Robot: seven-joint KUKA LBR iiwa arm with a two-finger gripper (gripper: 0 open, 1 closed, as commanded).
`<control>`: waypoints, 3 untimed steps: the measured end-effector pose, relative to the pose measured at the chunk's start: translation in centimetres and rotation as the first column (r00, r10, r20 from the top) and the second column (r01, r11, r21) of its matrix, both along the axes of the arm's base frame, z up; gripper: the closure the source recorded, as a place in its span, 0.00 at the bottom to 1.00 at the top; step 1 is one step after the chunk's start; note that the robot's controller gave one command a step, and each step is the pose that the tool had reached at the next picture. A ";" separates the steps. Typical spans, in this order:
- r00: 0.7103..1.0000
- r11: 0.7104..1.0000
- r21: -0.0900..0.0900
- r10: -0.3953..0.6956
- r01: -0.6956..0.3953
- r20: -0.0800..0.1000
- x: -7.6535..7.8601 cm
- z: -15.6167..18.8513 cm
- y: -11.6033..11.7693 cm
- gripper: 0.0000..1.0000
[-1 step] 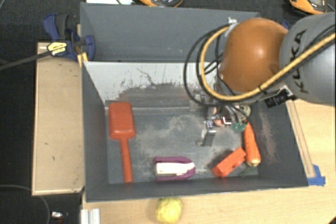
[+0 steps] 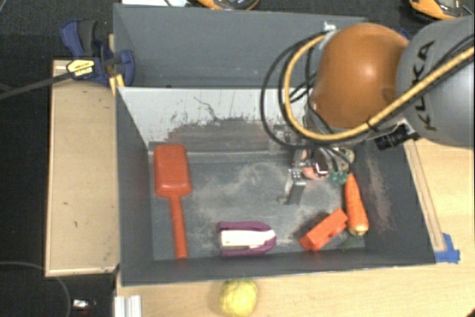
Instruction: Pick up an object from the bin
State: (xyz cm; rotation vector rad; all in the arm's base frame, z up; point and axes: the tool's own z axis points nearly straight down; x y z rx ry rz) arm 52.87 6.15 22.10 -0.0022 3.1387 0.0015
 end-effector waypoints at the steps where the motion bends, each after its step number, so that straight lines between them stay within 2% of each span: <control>1: 0.980 0.980 -0.001 0.198 -0.198 0.004 5.0 -12.5 0.0 0.00; 2: 0.945 0.945 -0.004 0.326 -0.326 0.015 6.3 -8.1 1.6 0.00; 3: 1.000 1.000 -0.001 0.022 -0.022 0.003 6.1 -12.1 -2.8 0.00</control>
Offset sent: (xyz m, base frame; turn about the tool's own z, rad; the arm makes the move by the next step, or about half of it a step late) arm 0.0624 0.0164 -0.0838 -0.3339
